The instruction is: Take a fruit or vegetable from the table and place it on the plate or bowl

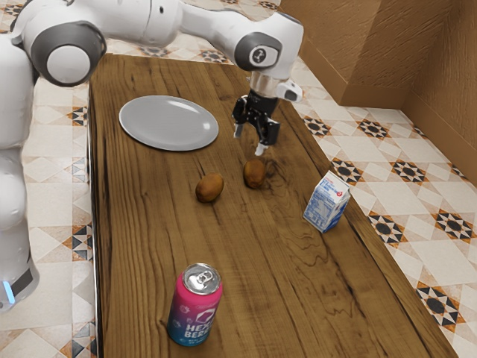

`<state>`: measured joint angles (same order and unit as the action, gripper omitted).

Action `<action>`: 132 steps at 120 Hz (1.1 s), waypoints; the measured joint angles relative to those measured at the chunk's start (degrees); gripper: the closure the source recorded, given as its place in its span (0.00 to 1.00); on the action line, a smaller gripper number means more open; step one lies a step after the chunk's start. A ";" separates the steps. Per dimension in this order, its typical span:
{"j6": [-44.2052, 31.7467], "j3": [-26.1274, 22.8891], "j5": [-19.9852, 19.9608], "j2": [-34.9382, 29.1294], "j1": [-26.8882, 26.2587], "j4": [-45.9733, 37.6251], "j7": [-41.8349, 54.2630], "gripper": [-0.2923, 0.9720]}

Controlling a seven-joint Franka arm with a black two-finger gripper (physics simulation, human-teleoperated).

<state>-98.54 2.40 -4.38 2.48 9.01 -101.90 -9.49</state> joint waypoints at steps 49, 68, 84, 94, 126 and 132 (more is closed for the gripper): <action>-8.90 2.60 -1.54 -11.89 -4.12 -18.88 -1.78 0.23; -11.53 2.59 -2.34 -12.21 -7.29 -20.98 -2.39 0.23; -12.99 3.04 -2.60 -12.21 -7.34 -22.84 -2.80 0.23; -13.61 3.59 -2.67 -12.17 -7.25 -23.22 -3.02 0.23; -14.90 3.93 -2.78 -12.22 -7.38 -25.19 -3.54 0.23; -15.08 3.93 -2.97 -12.27 -7.44 -25.61 -3.62 0.23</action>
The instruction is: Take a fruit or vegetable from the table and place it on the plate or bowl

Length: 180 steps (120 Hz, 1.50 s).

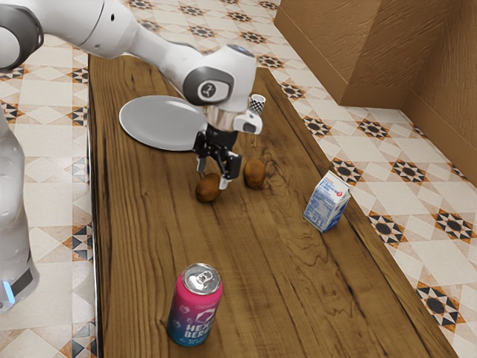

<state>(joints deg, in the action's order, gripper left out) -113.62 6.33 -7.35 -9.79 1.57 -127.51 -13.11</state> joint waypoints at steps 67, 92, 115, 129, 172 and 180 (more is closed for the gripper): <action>-1.31 0.00 -1.17 0.20 -1.30 -1.36 -0.52 0.23; -1.82 -0.01 -1.30 0.45 -1.54 -1.73 -0.62 0.23; -2.33 0.00 -1.34 1.01 -1.57 -1.80 -0.69 0.27; -2.81 0.00 -1.34 1.56 -1.62 -1.80 -0.73 0.33; -3.39 0.01 -1.08 2.28 -1.35 -1.64 -0.92 0.49; -3.40 0.01 -1.06 2.33 -1.13 -1.60 -0.96 0.49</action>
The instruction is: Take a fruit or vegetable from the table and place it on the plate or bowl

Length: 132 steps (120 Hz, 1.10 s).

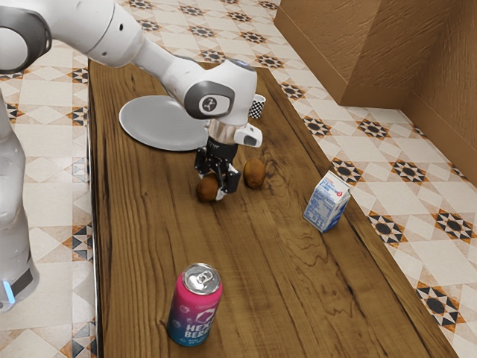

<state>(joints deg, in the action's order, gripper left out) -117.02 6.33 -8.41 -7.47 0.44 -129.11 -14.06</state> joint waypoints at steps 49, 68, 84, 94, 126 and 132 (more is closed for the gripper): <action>6.80 10.04 0.53 -1.43 -0.06 14.45 0.52 0.53; 12.91 17.23 0.68 -1.69 0.11 20.28 1.73 0.52; 16.07 21.88 1.91 -0.72 1.96 21.79 2.77 0.53; 17.09 22.69 2.45 0.72 3.10 21.91 3.31 0.53; 18.51 24.15 3.42 4.17 6.44 21.90 4.52 0.53; 18.58 24.33 3.62 4.75 6.92 21.92 4.67 0.53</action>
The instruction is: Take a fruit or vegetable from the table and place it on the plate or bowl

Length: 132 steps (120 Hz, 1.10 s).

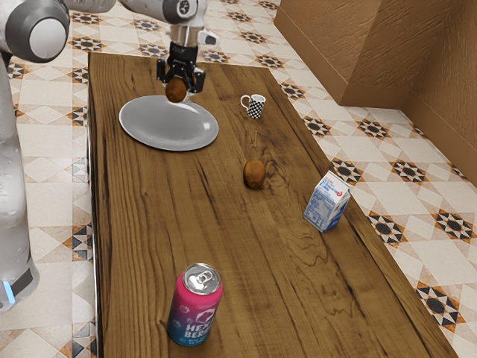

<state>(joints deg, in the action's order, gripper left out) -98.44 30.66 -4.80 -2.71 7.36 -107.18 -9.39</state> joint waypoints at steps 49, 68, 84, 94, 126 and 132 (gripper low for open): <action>-0.13 0.12 0.40 3.06 1.49 -0.01 0.80 0.53; -0.20 0.15 0.36 3.34 1.74 -0.03 0.98 0.53; -0.22 1.37 0.24 3.36 0.79 -0.06 1.08 0.53; -0.23 1.68 0.19 3.36 0.71 -0.06 1.13 0.53; -0.25 1.80 -0.03 3.93 2.31 -0.07 1.26 0.53; -0.23 1.78 -0.14 4.24 2.87 -0.07 1.18 0.49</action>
<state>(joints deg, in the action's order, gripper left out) -98.67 32.44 -4.93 1.52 10.23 -107.25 -8.21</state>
